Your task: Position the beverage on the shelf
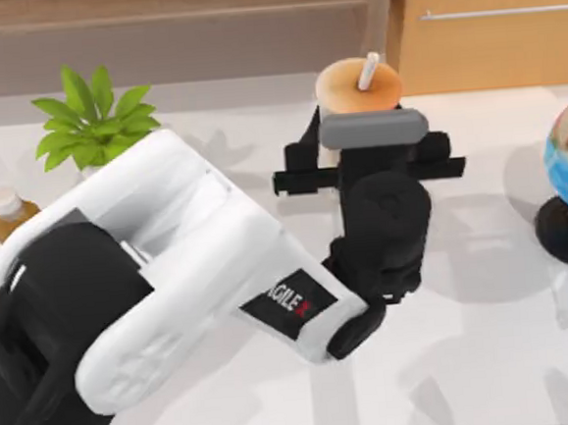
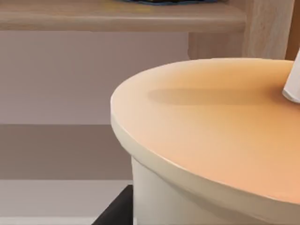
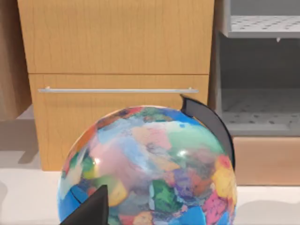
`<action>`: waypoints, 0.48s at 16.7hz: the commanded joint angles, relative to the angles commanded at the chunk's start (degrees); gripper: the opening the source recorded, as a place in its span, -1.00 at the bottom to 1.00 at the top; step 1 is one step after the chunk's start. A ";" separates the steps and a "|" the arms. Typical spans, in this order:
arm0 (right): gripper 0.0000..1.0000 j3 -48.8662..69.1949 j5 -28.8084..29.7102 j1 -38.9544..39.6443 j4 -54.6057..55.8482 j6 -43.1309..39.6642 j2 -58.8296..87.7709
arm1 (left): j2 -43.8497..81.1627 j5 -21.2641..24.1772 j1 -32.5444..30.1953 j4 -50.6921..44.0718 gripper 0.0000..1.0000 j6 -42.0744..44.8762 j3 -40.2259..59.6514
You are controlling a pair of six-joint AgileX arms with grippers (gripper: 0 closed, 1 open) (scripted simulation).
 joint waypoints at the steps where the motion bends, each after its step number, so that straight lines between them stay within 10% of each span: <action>1: 1.00 0.00 0.00 0.00 0.00 0.00 0.00 | 0.00 0.00 0.00 0.00 -1.00 0.00 0.00; 8: 1.00 0.00 0.00 0.00 0.00 0.00 0.00 | 0.00 0.00 0.00 0.00 -1.00 0.00 0.00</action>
